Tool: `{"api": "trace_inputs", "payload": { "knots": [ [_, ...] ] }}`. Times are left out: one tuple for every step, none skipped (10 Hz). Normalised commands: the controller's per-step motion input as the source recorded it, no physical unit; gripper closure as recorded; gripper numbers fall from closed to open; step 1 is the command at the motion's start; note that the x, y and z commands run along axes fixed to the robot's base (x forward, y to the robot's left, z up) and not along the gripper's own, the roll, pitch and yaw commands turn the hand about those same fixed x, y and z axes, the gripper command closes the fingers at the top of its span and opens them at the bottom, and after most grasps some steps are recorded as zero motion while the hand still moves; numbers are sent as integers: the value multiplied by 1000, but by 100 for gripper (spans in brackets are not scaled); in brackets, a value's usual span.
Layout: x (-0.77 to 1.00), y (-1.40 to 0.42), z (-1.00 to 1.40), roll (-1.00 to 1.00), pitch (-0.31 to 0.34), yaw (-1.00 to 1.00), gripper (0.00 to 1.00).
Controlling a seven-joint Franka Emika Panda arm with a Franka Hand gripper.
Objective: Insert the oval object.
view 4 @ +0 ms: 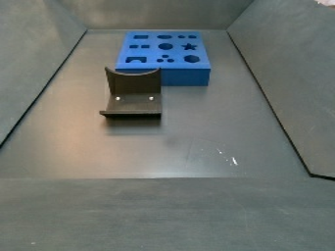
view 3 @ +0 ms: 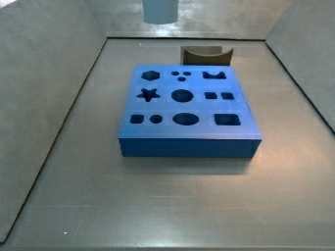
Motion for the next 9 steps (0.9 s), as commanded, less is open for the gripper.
{"api": "trace_inputs", "payload": {
  "knots": [
    [589,-606,-1000,69,-91,-34,100],
    [514,-631,-1000,30,-51,-20,100],
    [494,-571,-1000,13,-37,-66,100],
    [260,0,-1000,37,0,-223,100],
    [189,189,-1000,29,0,-297,100],
    [154,400,-1000,0,0,-360,100],
    [80,394,-1000,0,0,-371,100],
    [6,186,-1000,-9,0,-274,100],
    [0,0,-1000,-14,6,-166,100]
  ]
}}
